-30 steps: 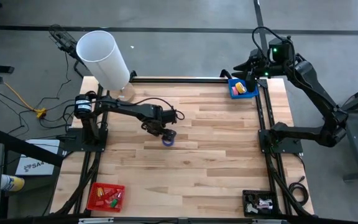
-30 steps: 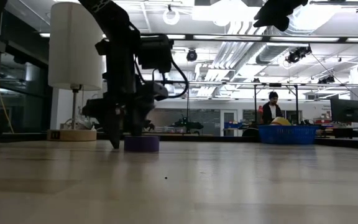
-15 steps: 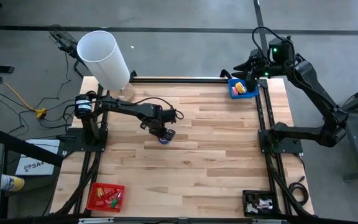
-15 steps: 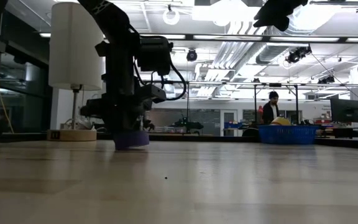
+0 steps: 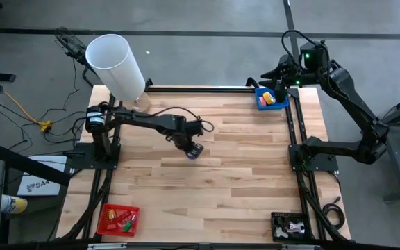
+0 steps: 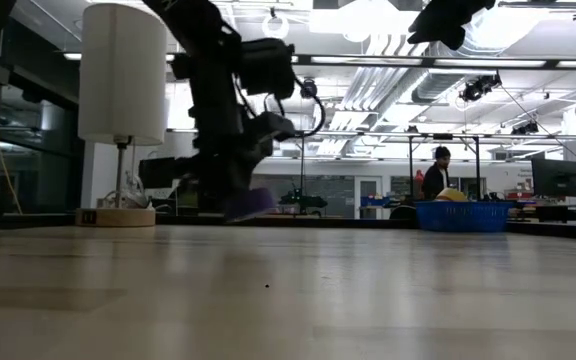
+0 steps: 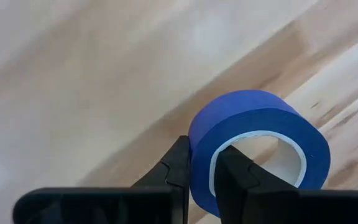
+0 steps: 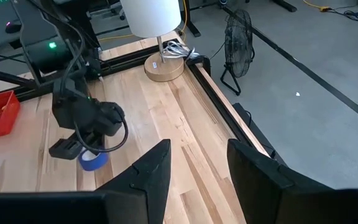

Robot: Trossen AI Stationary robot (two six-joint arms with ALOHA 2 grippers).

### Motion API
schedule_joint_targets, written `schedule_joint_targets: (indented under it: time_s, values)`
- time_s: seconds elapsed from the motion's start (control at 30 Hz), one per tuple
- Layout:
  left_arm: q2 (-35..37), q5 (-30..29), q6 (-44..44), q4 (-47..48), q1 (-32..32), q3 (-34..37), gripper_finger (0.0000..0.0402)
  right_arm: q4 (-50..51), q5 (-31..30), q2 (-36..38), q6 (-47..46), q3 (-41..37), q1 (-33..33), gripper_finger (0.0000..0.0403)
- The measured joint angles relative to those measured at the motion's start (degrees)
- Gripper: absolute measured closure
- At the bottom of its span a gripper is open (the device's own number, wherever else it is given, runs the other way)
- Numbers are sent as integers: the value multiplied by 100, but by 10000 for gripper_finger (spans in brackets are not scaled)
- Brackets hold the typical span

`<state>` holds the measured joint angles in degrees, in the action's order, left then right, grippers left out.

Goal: Pick and place Stapler, Stapler remover, tape
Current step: Put the blue tape into the blue bin

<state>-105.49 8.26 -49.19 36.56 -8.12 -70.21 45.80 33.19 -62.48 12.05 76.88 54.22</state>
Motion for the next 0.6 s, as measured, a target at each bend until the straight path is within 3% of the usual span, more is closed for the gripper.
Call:
schedule_joint_targets:
  time_s: [0.33,0.6]
  values:
    - [9,-1033,532,105,-28,-1059,365,2,0,0,2,0,0,253]
    - [13,-2031,1383,235,-159,-2371,365,2,2,0,4,0,0,253]
